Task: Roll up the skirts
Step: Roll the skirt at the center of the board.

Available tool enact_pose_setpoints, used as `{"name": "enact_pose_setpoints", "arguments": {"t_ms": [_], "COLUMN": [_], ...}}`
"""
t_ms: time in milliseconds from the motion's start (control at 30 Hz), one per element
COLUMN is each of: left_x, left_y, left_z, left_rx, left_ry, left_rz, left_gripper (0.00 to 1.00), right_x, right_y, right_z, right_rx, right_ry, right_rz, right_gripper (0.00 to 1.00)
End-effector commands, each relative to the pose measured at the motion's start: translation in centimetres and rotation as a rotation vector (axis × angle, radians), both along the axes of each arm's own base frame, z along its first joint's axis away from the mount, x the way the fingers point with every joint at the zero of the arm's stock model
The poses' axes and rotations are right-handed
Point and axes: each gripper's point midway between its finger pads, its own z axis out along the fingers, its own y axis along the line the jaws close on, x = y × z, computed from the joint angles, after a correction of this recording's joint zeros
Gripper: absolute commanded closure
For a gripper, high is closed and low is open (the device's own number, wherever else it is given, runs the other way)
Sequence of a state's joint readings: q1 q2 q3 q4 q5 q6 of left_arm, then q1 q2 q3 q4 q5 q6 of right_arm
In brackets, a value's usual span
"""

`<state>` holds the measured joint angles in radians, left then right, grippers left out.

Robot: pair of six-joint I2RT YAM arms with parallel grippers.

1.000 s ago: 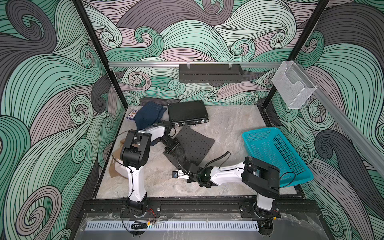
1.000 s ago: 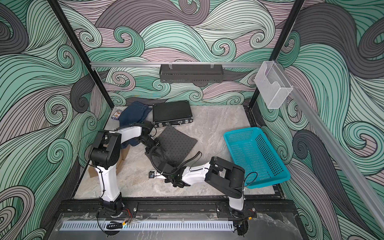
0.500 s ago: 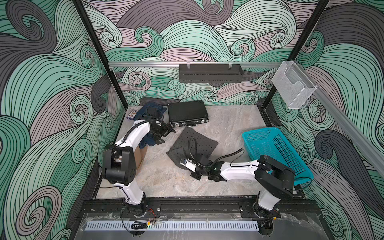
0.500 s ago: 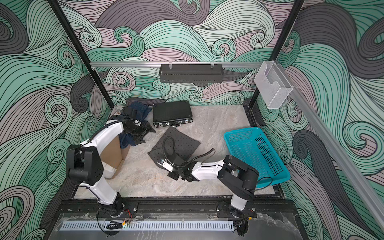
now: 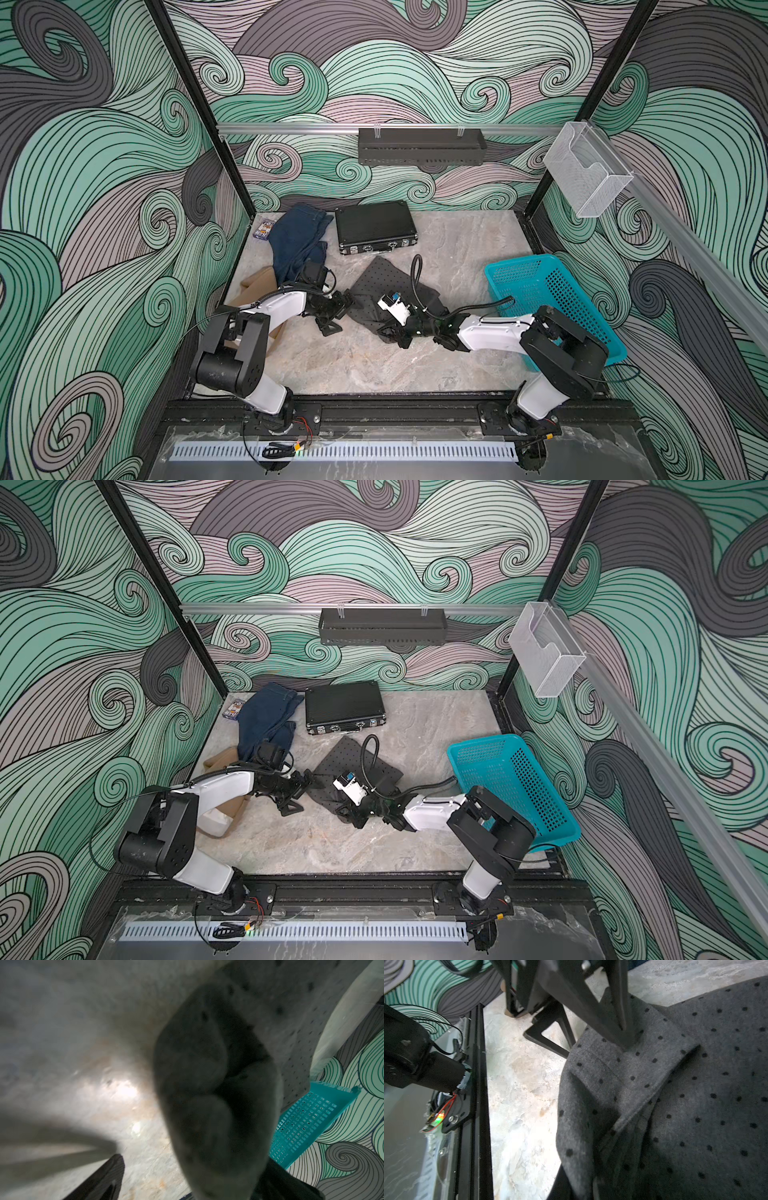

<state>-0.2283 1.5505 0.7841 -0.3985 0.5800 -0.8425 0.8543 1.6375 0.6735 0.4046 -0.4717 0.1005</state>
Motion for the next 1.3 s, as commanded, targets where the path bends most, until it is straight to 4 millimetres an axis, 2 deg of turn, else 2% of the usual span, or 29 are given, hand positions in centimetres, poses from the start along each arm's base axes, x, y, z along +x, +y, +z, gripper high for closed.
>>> {"name": "enact_pose_setpoints", "arguments": {"t_ms": [0,100,167,233,333,367,500,567,667,733,867,967,1033,1100,1133,1167,1267], "left_x": [2.9,3.7,4.3,4.2,3.4,3.1,2.0,1.7,1.6,1.8,2.8,4.2,4.9,5.8,6.3,6.8,7.9], "left_y": [-1.1,-1.0,-0.9,0.0,2.4,2.9,4.8,5.4,6.1,6.2,5.3,4.5,3.5,2.7,2.6,2.6,2.3], "left_z": [0.4,-0.6,-0.9,-1.2,-1.2,-1.1,-0.9,-0.8,-0.6,-0.6,-0.2,0.4,0.8,1.4,1.9,2.6,4.6], "left_rx": [-0.014,0.046,0.108,0.224,0.419,0.462,0.625,0.69,0.785,0.814,0.811,0.794,0.756,0.721,0.718,0.717,0.66], "left_ry": [-0.057,-0.022,-0.015,0.031,0.131,0.156,0.273,0.314,0.351,0.363,0.356,0.331,0.321,0.303,0.288,0.263,0.196], "left_rz": [0.019,0.028,0.024,0.001,-0.066,-0.099,-0.266,-0.353,-0.439,-0.459,-0.459,-0.43,-0.41,-0.378,-0.357,-0.328,-0.263], "left_gripper": [0.02,0.09,0.23,0.5,0.79,0.86,0.98,0.99,1.0,1.0,0.88,0.85,0.73,0.71,0.64,0.49,0.37], "right_x": [-1.6,-2.3,-2.7,-2.6,-1.9,-1.7,-1.2,-1.1,-1.2,-1.4,-1.2,-1.1,-1.0,-1.0,-1.0,-1.0,-1.0], "right_y": [0.9,1.0,1.2,1.2,0.8,0.6,-0.8,-1.4,-3.1,-3.5,-4.4,-5.2,-5.7,-6.0,-6.0,-6.0,-6.0], "right_z": [1.9,1.9,2.0,1.8,1.2,0.8,-1.6,-2.6,-5.4,-6.4,-7.7,-8.8,-9.4,-10.1,-10.3,-10.6,-11.2], "right_rx": [0.11,0.135,0.156,0.169,0.182,0.177,0.162,0.149,0.012,-0.066,-0.102,-0.122,-0.152,-0.163,-0.171,-0.179,-0.195], "right_ry": [0.069,0.121,0.177,0.245,0.36,0.412,0.607,0.67,0.79,0.836,0.899,0.924,0.925,0.94,0.942,0.948,0.954], "right_rz": [0.091,0.118,0.134,0.104,-0.02,-0.074,-0.298,-0.38,-0.548,-0.6,-0.711,-0.781,-0.817,-0.842,-0.846,-0.845,-0.847], "right_gripper": [1.0,1.0,1.0,1.0,1.0,1.0,1.0,1.0,1.0,1.0,1.0,1.0,1.0,1.0,1.0,1.0,1.0]}}
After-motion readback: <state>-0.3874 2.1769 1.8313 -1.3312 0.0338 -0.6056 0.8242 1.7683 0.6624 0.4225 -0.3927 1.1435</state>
